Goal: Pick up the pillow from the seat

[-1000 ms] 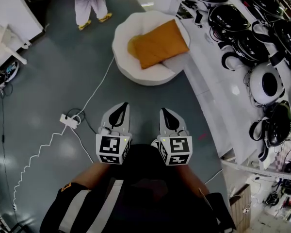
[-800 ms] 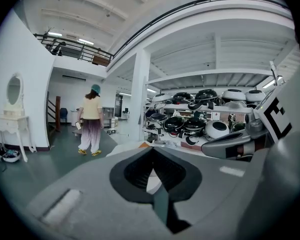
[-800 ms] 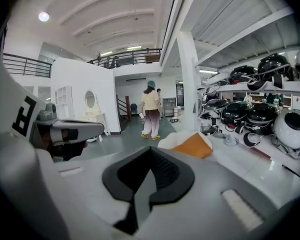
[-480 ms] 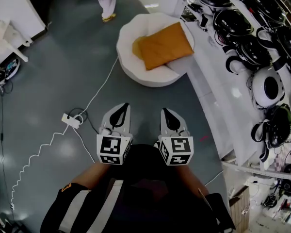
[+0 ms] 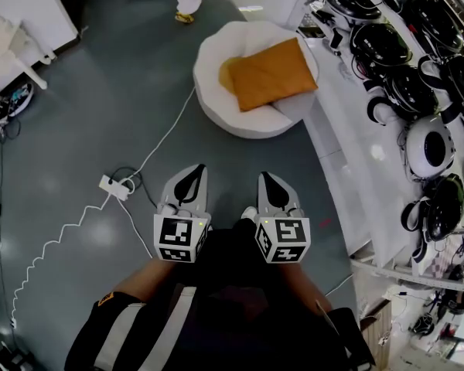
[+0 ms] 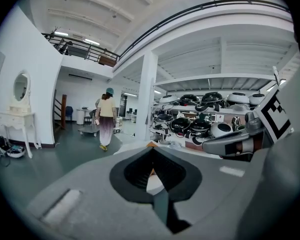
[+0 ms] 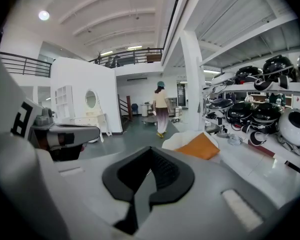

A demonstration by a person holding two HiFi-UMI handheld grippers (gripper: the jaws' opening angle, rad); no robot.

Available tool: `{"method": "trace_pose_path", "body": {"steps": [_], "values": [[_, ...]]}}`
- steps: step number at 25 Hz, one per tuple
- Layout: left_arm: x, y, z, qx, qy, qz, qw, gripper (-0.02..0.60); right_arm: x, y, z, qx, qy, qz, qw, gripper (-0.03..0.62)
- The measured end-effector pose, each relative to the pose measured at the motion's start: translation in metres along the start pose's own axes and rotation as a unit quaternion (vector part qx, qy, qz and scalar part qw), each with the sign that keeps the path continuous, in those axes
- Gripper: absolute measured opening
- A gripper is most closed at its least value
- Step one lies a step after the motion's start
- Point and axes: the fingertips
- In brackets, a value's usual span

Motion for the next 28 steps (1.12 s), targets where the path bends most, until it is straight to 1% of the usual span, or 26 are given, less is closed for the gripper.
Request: {"method": "trace_pose_path", "body": {"steps": [5,12,17,23,28], "values": [[-0.005,0.005,-0.01,0.003,0.005,0.002,1.0,0.005,0.003,0.007,-0.012,-0.001,0.006,0.005,1.0,0.002],[-0.016,0.022,-0.048,0.0,0.024,-0.001,0.9997,0.005,0.03,0.024,-0.051,-0.008,0.019,0.006,1.0,0.002],[-0.017,0.037,-0.094,-0.017,0.018,0.007,0.9997,0.005,0.061,0.042,-0.084,-0.018,0.024,0.005,1.0,0.002],[-0.008,0.059,-0.163,-0.042,0.004,0.007,0.9991,0.005,0.112,0.06,-0.128,-0.043,0.029,0.001,0.999,0.002],[0.0,0.083,-0.208,-0.058,0.006,0.007,0.9983,0.005,0.153,0.074,-0.153,-0.053,0.035,-0.007,0.998,0.002]]}}
Point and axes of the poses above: the fingertips, and each gripper's own axes: z backward along the fingers, x to its right, y out of its top, and after that the axes turned 15 degrees about -x, right-handed
